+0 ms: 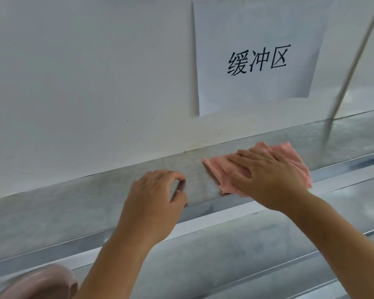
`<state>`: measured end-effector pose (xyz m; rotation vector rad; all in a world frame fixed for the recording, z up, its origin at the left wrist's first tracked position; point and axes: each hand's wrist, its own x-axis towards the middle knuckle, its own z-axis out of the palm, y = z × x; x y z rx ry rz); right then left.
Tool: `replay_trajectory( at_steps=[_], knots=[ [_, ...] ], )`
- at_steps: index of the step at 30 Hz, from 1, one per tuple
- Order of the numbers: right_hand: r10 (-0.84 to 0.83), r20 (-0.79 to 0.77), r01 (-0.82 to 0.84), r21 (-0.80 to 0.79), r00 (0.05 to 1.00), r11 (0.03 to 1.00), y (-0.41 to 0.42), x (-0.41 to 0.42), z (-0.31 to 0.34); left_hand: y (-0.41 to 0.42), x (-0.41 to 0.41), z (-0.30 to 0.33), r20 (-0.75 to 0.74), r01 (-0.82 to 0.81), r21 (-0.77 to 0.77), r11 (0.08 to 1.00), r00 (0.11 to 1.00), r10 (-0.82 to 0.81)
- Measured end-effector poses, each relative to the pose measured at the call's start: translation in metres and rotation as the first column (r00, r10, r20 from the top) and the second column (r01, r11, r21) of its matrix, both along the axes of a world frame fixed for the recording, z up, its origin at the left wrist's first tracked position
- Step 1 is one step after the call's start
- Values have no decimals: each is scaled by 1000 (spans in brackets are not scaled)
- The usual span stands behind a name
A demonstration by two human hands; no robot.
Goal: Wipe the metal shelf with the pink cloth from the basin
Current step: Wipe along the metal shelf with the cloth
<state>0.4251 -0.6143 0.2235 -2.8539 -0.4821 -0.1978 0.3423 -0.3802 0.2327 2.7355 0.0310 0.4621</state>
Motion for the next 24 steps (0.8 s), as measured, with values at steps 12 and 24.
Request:
replay_trajectory(
  at_steps=[12,24],
  knots=[
    [-66,20,67,-43,998,997,-60,19,2,-22,2,-5,8,-13,-1,1000,1000,13],
    [-70,97,82,-124,993,989,-69,14,8,-16,-2,-10,22,8,-5,1000,1000,-8]
  ],
)
